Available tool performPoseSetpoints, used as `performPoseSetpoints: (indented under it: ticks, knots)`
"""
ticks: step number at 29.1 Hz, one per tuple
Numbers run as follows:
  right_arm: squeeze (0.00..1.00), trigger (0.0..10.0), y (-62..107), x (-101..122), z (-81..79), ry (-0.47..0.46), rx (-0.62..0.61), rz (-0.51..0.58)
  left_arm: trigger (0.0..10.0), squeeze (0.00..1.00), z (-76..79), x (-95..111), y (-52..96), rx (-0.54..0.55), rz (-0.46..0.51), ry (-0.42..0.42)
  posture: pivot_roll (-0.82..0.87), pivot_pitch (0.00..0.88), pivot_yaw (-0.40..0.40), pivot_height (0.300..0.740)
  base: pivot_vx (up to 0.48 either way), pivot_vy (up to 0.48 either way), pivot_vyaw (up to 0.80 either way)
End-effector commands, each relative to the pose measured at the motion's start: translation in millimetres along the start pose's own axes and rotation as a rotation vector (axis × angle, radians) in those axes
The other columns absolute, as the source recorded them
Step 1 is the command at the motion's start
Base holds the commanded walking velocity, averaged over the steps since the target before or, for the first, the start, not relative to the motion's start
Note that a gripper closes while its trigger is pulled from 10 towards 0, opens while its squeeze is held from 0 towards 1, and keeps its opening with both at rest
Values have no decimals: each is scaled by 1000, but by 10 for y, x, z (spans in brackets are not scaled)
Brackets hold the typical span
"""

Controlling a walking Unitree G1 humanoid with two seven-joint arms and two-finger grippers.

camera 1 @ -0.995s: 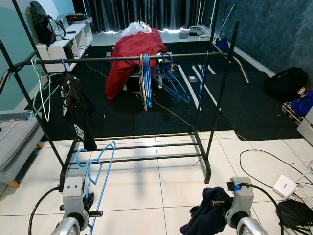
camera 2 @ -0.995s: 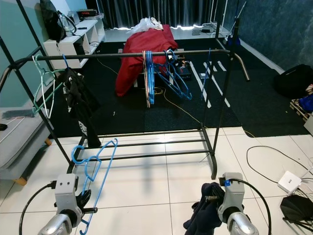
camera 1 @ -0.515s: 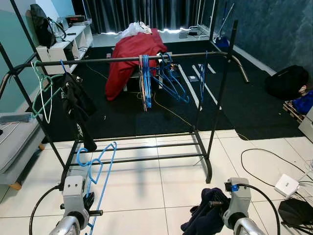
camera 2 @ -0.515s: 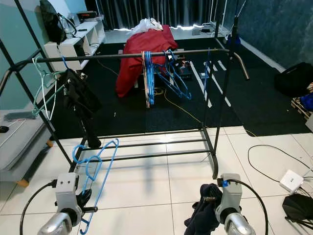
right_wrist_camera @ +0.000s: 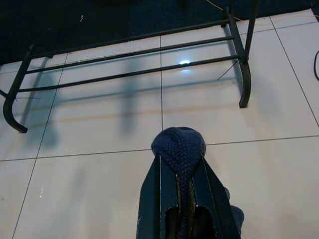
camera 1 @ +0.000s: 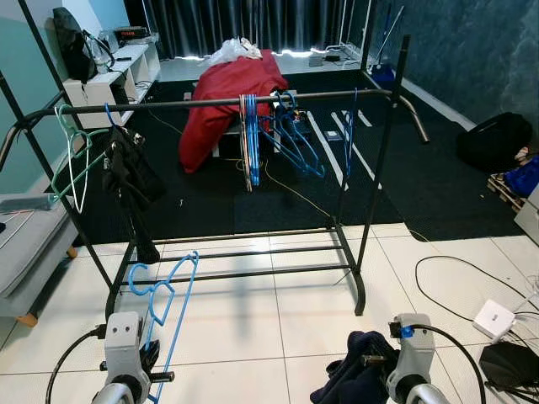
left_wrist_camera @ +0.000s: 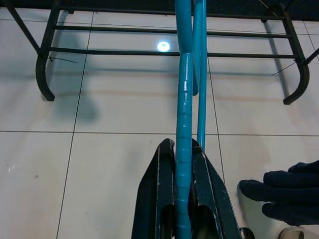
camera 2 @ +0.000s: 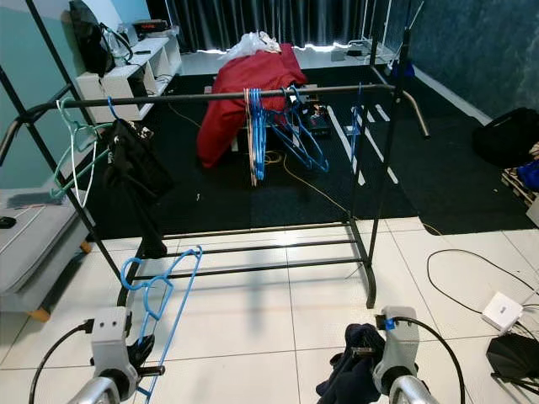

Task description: Hang hanger

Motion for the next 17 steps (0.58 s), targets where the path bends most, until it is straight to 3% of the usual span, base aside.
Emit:
performPoseSetpoints:
  ticks: [1,17]
  knots:
    - [0,10000,3,97,-9,10,11,43,10000,0,-24,14,23,3,13,6,1,19,29,735,0,0,0]
    - [0,10000,-14,122,-16,10,11,46,10000,0,-18,39,6,-3,17,11,-7,33,39,735,0,0,0]
Point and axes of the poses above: a point about 5 cm out from each wrist's last joint towards the gripper, its own y axis pointing back from the gripper into the wrist, its own x axis along the axis of the wrist's last joint, z = x × y, the point moved 6 cm from there along -y, pointing out of the wrist towards the gripper
